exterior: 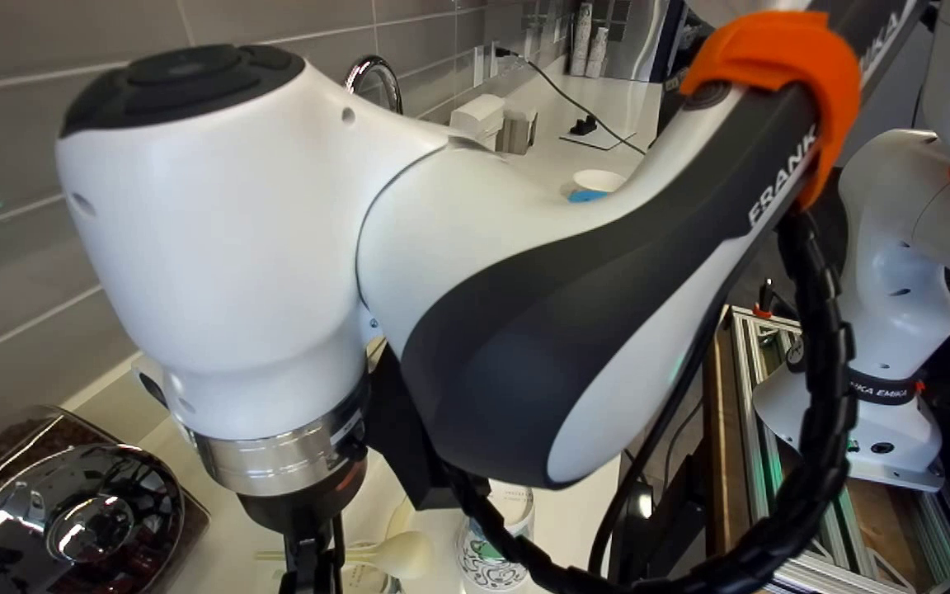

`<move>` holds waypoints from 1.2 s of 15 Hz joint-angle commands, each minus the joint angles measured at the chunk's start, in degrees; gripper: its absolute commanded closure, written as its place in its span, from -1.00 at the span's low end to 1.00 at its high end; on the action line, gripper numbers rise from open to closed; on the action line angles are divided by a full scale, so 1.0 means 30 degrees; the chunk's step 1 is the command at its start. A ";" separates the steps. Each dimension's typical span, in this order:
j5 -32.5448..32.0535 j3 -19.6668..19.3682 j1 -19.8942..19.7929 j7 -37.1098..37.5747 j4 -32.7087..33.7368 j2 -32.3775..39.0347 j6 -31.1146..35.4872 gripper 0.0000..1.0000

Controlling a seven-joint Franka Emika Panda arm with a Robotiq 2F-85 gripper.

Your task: Put the knife on the counter top and two pieces of cutlery in the sink

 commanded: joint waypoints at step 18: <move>0.0005 -0.0273 0.0546 0.0314 0.0609 0.0798 -0.0158 -0.01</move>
